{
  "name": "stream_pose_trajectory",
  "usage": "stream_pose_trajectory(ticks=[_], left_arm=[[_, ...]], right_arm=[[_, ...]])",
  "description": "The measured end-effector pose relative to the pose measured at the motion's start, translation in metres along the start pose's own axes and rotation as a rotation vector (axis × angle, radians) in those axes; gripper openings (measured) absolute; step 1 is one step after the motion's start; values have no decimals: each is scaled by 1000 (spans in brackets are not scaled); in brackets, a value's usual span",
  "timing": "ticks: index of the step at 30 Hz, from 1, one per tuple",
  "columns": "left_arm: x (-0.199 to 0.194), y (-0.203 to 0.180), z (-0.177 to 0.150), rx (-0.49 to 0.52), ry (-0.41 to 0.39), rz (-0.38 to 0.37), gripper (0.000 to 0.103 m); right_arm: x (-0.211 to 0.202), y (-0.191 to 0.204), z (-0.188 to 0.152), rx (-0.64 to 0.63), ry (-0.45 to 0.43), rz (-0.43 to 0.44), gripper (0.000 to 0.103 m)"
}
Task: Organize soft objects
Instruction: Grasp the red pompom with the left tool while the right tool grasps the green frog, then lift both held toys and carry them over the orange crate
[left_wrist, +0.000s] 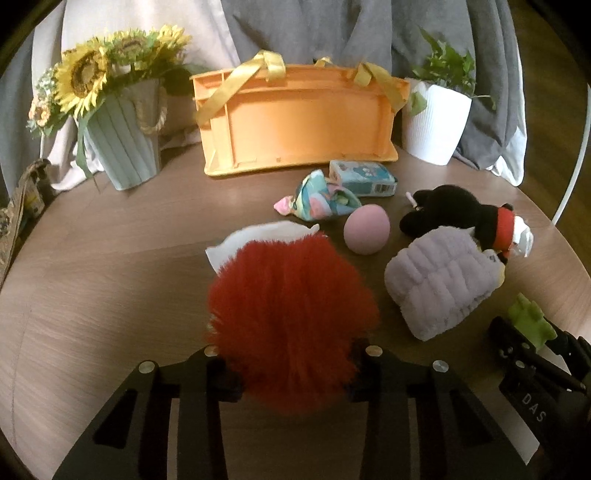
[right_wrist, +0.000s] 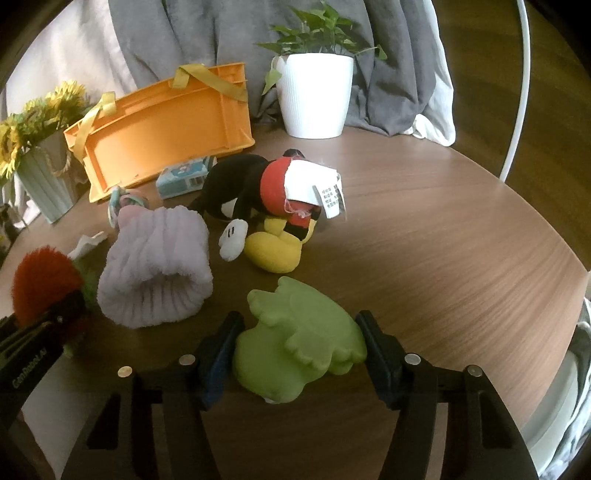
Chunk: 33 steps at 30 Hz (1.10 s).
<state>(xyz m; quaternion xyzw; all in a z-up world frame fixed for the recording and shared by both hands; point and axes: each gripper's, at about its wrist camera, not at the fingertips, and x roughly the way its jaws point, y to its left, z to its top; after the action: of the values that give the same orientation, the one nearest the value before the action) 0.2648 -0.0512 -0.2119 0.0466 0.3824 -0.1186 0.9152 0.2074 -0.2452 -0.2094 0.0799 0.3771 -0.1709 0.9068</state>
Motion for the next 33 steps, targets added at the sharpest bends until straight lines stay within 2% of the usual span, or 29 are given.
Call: stream_pose_trajectory(ticks=[9,14,18,33], left_arm=[[-40,2,6,51,-73,-25,35],[-63,8,13,31,-99,-79,35],[-79,15,20,22,-133,-92,35],[-112,46,52,30,-184,-131,35]], right_arm=[[-37,4,7,-23,-47,15,63],[-57,10,13,-29,-74,33,63],[-74,17,19,-35,-99,43,63],[-123,54,51,-51,-220,74,63]])
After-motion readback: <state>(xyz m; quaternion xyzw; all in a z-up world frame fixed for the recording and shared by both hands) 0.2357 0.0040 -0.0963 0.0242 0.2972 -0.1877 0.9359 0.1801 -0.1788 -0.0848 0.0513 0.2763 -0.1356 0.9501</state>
